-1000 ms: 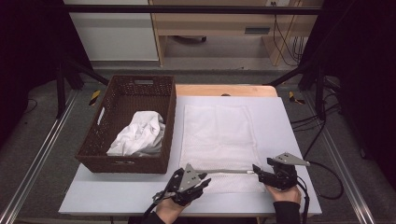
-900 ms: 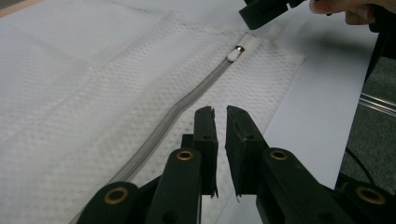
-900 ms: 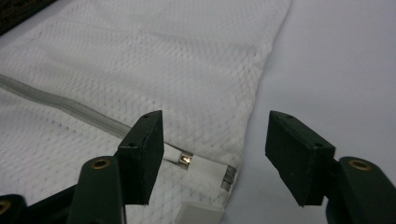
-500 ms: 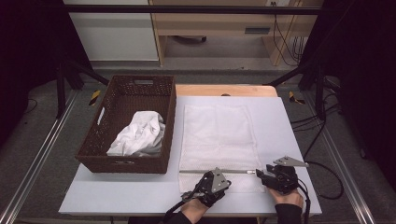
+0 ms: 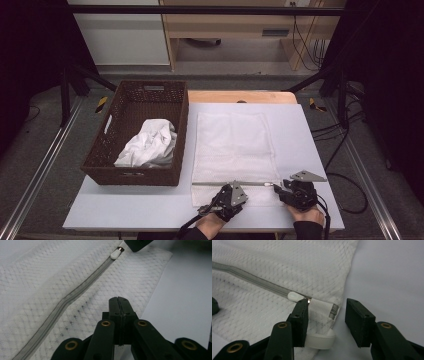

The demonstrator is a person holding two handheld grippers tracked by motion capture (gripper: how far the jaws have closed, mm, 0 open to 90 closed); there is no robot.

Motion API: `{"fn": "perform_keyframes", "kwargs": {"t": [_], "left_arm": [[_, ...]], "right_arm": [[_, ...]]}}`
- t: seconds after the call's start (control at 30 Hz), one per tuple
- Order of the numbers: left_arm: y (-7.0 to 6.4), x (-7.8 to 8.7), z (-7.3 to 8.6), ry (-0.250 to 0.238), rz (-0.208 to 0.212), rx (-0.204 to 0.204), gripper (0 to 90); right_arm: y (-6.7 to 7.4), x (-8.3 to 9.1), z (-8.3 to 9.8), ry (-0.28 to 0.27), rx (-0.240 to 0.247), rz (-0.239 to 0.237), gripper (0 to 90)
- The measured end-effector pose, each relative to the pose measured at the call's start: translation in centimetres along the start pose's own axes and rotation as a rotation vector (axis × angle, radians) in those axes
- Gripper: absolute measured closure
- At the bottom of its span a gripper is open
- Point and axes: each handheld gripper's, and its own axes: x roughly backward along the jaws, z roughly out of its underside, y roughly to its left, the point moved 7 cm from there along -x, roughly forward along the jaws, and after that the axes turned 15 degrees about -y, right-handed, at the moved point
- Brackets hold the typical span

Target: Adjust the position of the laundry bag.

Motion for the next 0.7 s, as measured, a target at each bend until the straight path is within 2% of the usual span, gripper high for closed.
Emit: {"fn": "perform_keyframes", "kwargs": {"t": [0.07,0.17,0.23,0.3,0.37,0.43,0.53,0.7], "left_arm": [[0.03,-0.02,0.01,-0.002,0.004,0.014,88.9],[0.03,-0.04,0.02,0.0,0.006,0.018,88.9],[0.0,-0.04,0.02,0.001,0.004,0.011,88.9],[0.0,-0.05,0.02,0.0,0.002,0.008,88.8],[0.0,-0.06,0.02,0.0,0.005,0.013,88.8],[0.02,-0.05,0.02,0.0,0.005,0.017,88.7],[0.07,-0.06,0.0,-0.001,0.007,0.02,88.6],[0.03,-0.05,0.0,-0.002,0.006,0.02,87.8]], "right_arm": [[0.15,-0.02,0.07,0.0,0.022,0.022,58.3],[0.32,-0.05,0.06,0.006,0.016,0.05,60.8],[0.33,-0.09,-0.02,0.011,0.011,0.069,65.9],[0.33,-0.08,-0.03,0.01,0.013,0.07,67.4],[0.34,-0.02,-0.07,0.015,-0.002,0.072,75.4],[0.28,-0.01,-0.09,0.018,-0.009,0.07,78.0],[-0.02,0.06,-0.21,0.026,-0.039,0.041,84.7],[-0.03,0.25,-0.47,0.03,-0.069,0.018,86.6]]}}
